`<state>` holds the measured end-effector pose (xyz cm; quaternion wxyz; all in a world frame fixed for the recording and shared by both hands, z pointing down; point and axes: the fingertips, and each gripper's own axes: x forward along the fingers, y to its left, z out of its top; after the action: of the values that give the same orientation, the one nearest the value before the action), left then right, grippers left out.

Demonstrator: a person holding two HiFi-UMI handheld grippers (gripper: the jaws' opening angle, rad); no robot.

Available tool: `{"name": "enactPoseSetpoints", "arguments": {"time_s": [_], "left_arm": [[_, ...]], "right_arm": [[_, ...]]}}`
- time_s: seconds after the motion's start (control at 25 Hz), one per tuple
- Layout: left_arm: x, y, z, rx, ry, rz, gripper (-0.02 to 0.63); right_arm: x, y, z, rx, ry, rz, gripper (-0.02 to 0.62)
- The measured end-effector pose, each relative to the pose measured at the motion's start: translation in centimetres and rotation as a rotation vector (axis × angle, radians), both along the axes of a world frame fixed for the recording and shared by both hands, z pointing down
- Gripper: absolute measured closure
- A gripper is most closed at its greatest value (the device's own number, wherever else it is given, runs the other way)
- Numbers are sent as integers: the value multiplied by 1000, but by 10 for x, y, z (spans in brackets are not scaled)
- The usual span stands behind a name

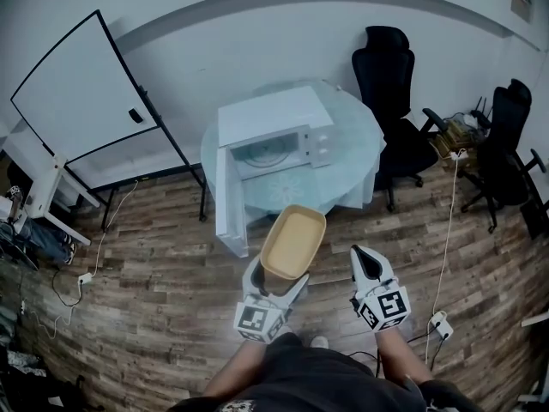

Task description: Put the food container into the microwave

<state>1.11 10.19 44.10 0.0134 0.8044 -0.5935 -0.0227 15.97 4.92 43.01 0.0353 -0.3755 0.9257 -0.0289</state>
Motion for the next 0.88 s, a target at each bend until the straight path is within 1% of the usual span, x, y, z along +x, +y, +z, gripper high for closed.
{"name": "enactPoseSetpoints", "arguments": {"time_s": [0.16, 0.24, 0.6, 0.76, 0.88], "left_arm": [[-14, -16, 1, -4, 48, -16, 118], [-20, -26, 1, 1, 60, -22, 118], [-52, -82, 5, 13, 55, -37, 118], [-68, -111, 6, 15, 69, -28, 118], [-81, -127, 4, 15, 63, -19, 118]], "right_arm": [[-12, -18, 2, -1, 3, -20, 594], [-18, -28, 2, -1, 9, -26, 594], [-59, -85, -4, 13, 42, -59, 594], [-78, -113, -6, 17, 60, -66, 594], [-95, -131, -8, 17, 64, -69, 594]]}}
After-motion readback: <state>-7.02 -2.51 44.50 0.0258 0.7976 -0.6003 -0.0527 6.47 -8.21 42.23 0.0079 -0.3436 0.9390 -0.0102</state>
